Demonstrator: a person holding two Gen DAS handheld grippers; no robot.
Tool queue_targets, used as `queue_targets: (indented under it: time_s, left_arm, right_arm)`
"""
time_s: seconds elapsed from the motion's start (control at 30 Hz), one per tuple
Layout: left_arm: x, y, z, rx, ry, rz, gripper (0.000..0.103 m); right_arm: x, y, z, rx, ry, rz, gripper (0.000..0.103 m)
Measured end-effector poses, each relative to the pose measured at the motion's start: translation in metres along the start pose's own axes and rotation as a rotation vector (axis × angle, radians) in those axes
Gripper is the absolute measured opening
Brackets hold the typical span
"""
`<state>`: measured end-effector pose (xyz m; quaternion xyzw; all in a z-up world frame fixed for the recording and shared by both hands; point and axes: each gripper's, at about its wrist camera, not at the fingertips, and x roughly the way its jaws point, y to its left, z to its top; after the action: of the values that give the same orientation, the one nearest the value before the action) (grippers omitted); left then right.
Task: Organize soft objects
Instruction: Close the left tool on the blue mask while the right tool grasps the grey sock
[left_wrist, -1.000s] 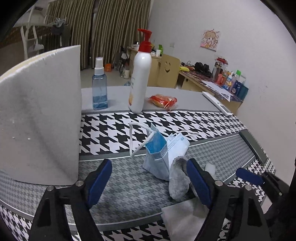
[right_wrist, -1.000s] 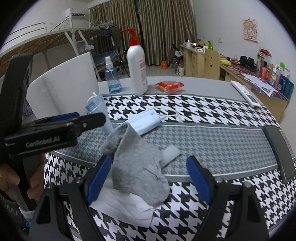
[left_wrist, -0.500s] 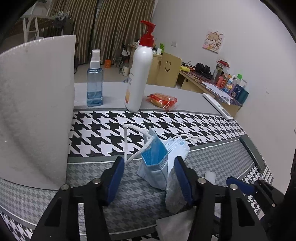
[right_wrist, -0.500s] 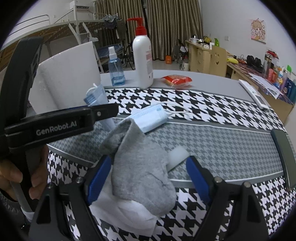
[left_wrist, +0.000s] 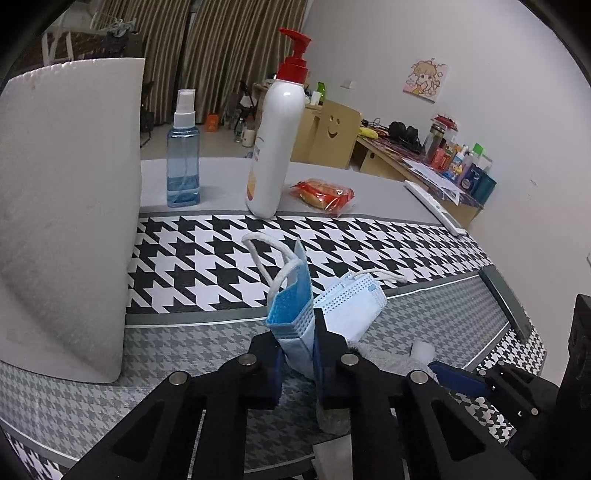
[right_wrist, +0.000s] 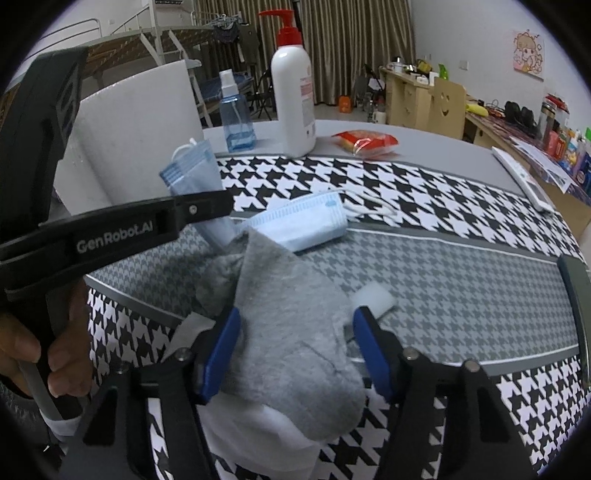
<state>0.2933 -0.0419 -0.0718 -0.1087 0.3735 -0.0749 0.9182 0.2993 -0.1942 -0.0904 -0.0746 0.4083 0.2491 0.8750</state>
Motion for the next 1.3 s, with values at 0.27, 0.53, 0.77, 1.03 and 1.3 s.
queue_targets:
  time_s: [0.27, 0.53, 0.77, 1.03, 1.3]
  left_arm:
    - [0.001, 0.001, 0.0, -0.005, 0.005, -0.012, 0.011]
    - [-0.003, 0.004, -0.002, -0.006, 0.008, -0.022, 0.011]
    - [-0.005, 0.006, -0.003, -0.01, 0.008, -0.025, 0.011]
    - [-0.014, 0.002, -0.004, 0.006, -0.007, -0.042, 0.011]
    - [-0.03, -0.001, 0.0, 0.01, -0.05, -0.055, 0.009]
  right_arm:
    - [-0.004, 0.009, 0.007, -0.058, -0.024, -0.021, 0.062]
    - [0.011, 0.019, 0.012, -0.117, 0.02, -0.057, 0.062]
    - [0.014, 0.025, 0.012, -0.14, 0.025, -0.082, 0.043]
    - [0.001, 0.007, 0.018, -0.067, -0.005, -0.111, 0.013]
    - [-0.033, 0.001, 0.025, -0.011, -0.075, -0.029, 0.01]
